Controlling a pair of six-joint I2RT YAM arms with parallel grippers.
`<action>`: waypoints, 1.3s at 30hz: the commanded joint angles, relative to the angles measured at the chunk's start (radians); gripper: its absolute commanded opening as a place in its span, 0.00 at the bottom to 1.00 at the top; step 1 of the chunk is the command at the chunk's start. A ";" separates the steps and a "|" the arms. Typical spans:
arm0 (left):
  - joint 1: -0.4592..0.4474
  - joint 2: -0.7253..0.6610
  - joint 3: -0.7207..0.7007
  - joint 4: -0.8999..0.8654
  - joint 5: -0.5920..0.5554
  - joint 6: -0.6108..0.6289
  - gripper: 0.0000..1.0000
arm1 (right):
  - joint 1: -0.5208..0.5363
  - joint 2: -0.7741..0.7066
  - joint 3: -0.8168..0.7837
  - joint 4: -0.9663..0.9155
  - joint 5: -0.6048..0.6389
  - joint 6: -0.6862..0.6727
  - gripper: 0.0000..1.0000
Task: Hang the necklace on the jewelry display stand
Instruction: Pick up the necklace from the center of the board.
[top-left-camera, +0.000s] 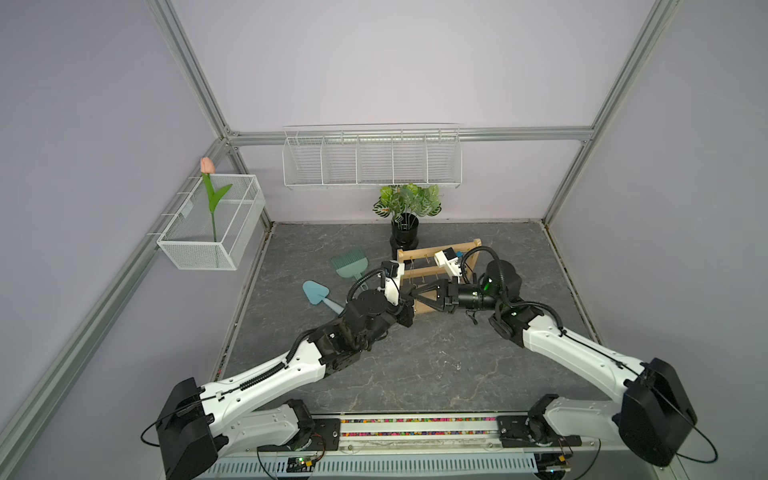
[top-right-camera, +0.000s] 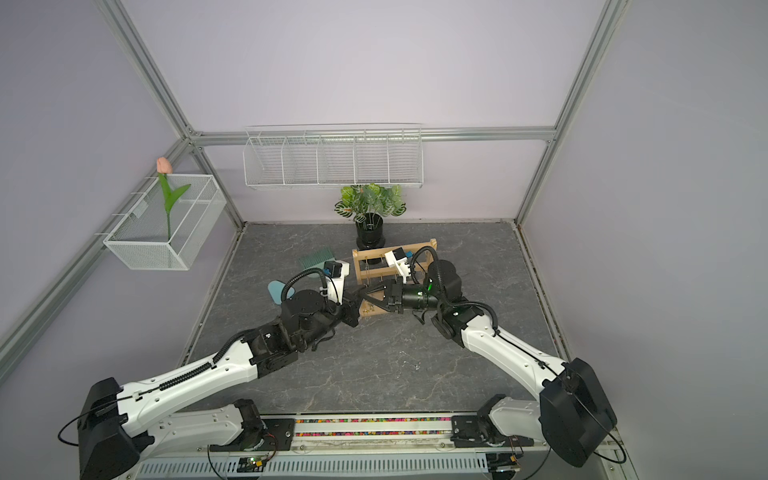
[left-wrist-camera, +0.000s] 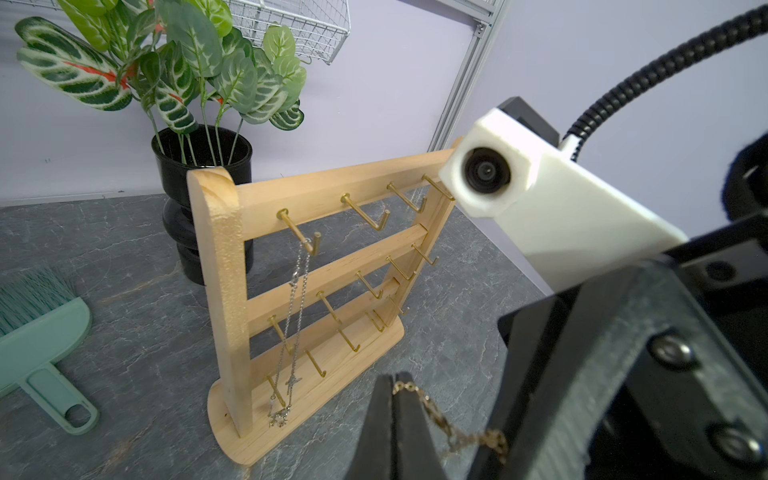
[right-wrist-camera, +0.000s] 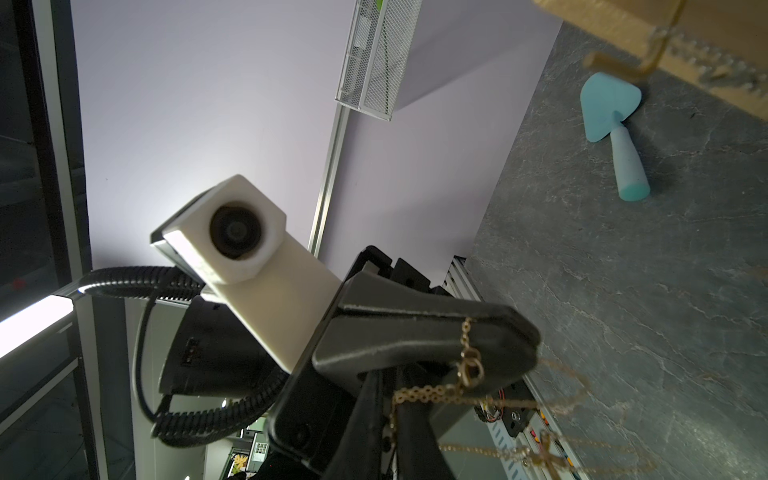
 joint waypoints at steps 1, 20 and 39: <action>0.004 -0.029 -0.017 0.014 -0.023 0.008 0.00 | -0.008 -0.006 -0.026 0.040 -0.017 0.019 0.17; 0.004 -0.091 -0.046 0.030 -0.072 0.005 0.00 | -0.039 -0.003 -0.074 0.098 -0.011 0.040 0.31; 0.004 -0.075 0.001 0.019 0.024 0.049 0.00 | -0.071 -0.142 0.004 -0.383 0.168 -0.383 0.07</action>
